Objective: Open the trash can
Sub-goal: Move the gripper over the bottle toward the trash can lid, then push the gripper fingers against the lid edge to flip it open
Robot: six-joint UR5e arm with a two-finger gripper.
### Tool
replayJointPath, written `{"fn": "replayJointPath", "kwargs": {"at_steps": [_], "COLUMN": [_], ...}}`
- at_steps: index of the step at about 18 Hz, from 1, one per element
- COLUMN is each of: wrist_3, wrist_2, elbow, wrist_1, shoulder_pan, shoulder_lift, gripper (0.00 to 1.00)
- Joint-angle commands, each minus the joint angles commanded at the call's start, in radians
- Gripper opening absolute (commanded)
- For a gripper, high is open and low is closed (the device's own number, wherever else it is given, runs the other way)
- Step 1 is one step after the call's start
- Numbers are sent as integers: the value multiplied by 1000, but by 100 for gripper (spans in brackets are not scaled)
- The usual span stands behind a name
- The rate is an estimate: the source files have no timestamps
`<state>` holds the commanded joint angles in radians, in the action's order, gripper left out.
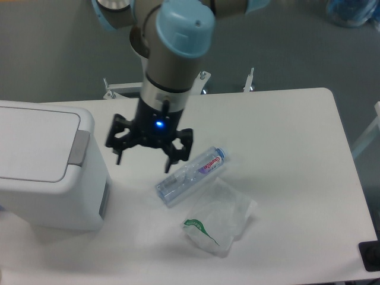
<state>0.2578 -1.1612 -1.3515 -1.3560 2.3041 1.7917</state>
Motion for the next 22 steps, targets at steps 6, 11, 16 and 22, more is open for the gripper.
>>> {"fn": "replayJointPath", "kwargs": {"at_steps": [6, 11, 16, 22], "wrist_3": [0, -3, -3, -3], "wrist_2": [-2, 2, 3, 0], "elbow": [-81, -94, -94, -107], "wrist_1": [5, 9, 9, 9], "shoulder_pan": [-9, -22, -48, -49], "shoulder_lift": [-54, -54, -51, -45], "gripper": [100, 100, 100, 100]}}
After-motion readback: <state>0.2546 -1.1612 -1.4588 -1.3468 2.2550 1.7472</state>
